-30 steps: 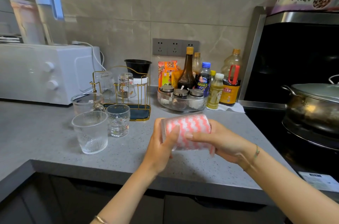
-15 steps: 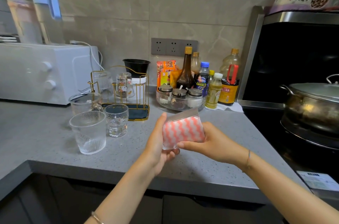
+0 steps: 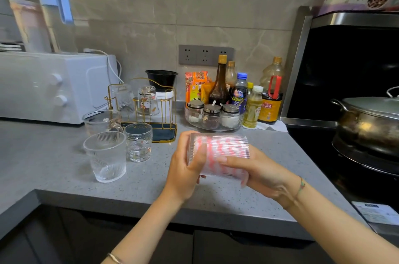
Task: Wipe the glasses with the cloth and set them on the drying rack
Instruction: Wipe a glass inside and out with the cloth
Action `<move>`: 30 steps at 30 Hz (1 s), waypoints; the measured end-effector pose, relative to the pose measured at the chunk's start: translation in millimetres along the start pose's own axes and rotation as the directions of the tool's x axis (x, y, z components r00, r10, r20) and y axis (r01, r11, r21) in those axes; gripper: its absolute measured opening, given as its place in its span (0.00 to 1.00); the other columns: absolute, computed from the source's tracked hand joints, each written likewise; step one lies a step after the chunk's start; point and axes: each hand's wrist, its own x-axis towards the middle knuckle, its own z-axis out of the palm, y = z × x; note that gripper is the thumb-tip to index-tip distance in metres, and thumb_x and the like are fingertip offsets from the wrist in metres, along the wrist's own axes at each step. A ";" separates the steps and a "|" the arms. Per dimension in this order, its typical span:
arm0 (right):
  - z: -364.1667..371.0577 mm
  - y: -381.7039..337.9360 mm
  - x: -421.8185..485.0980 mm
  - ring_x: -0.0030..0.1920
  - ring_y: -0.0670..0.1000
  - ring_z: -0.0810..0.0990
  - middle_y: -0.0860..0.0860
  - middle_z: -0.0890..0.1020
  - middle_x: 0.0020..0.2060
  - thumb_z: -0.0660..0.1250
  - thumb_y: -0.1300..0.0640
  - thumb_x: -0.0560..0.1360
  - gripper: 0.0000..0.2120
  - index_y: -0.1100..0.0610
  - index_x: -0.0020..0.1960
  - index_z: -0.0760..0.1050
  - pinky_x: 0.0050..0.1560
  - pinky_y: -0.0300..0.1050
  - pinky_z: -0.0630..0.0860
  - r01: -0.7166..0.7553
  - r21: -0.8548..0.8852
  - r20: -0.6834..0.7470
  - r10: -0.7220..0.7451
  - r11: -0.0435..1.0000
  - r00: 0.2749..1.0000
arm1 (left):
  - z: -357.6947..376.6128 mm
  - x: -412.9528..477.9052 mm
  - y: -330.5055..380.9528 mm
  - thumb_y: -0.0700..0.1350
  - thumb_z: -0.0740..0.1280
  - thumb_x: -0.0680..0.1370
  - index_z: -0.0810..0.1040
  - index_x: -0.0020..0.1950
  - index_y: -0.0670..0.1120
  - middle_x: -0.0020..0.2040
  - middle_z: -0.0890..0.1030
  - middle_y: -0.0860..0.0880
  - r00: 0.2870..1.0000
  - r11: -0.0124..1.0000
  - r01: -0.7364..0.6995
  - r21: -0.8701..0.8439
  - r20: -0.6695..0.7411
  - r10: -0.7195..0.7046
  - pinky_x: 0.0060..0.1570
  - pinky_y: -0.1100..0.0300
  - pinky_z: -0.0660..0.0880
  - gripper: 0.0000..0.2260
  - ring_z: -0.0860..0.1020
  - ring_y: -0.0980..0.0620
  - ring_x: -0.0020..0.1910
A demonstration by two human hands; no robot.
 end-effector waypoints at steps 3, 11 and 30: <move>2.3 -1.0 1.4 0.49 0.51 0.84 0.55 0.85 0.49 0.72 0.64 0.69 0.10 0.56 0.49 0.83 0.47 0.38 0.79 0.050 -0.020 -0.031 -0.050 0.999 0.998 | -0.4 -0.8 1.5 0.74 0.60 0.68 0.70 0.55 0.49 0.45 0.79 0.62 0.999 0.999 -0.042 -0.003 -0.025 0.042 0.35 0.71 0.74 0.31 0.79 0.62 0.41; -1.3 -5.0 4.3 0.40 0.45 0.84 0.52 0.86 0.39 0.71 0.65 0.69 0.07 0.59 0.47 0.80 0.37 0.33 0.78 0.106 -0.237 -0.176 -0.149 0.966 0.973 | -1.3 3.1 0.5 0.69 0.60 0.71 0.68 0.63 0.59 0.57 0.79 0.53 0.942 0.943 0.329 -0.045 0.089 -0.324 0.26 0.63 0.73 0.24 0.82 0.55 0.44; -4.7 2.8 9.3 0.48 0.50 0.83 0.53 0.85 0.46 0.70 0.63 0.68 0.14 0.60 0.53 0.79 0.51 0.39 0.79 -0.040 -0.092 0.002 0.040 0.995 0.999 | 0.7 1.1 -15.9 0.77 0.57 0.66 0.70 0.54 0.58 0.43 0.81 0.59 0.996 0.992 0.092 0.087 0.003 -0.093 0.29 0.65 0.73 0.28 0.81 0.56 0.40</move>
